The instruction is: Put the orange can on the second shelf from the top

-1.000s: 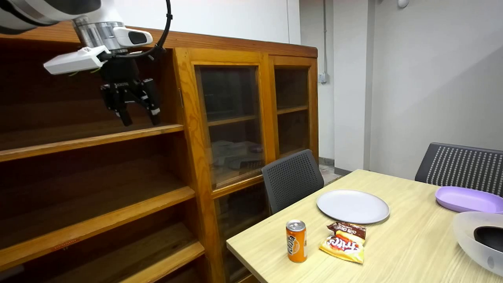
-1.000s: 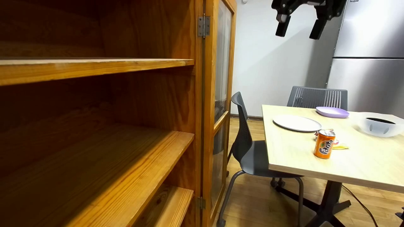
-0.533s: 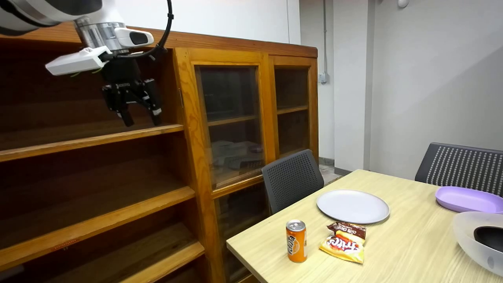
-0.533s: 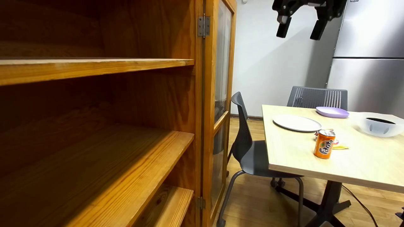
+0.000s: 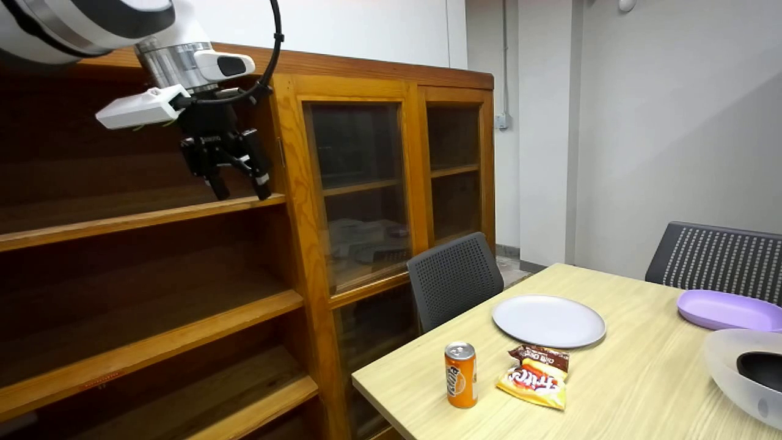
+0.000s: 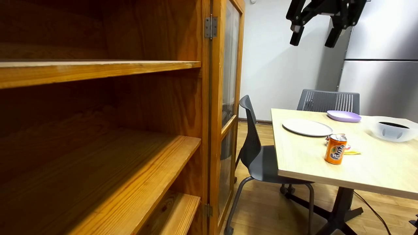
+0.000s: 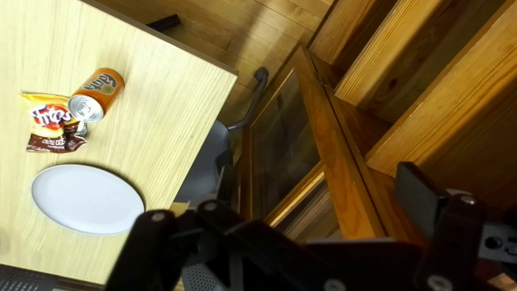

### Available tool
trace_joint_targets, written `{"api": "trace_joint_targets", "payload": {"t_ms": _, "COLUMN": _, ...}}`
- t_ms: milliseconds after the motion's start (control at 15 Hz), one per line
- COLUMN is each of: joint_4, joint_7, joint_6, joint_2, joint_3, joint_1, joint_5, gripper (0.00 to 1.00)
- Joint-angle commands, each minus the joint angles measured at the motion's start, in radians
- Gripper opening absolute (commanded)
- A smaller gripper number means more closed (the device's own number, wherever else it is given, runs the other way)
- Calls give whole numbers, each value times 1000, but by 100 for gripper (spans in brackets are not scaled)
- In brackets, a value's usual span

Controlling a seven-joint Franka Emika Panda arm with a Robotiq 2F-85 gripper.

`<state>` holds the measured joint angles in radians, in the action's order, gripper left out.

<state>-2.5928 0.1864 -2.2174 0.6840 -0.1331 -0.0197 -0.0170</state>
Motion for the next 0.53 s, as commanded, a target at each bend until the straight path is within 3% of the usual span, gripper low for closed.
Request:
{"api": "trace_joint_targets", "payload": {"t_ms": 0, "joint_4": -55, "joint_7": 20, "joint_6": -58, "joint_2": 29, "joint_3": 8, "joint_1": 29, "joint_5": 30, "gripper": 100}}
{"api": "trace_joint_targets", "payload": {"t_ms": 467, "joint_4": -134, "joint_7": -13, "joint_6": -91, "joint_2": 44, "joint_3": 66, "joint_1": 71, "joint_5": 81, "gripper": 100}}
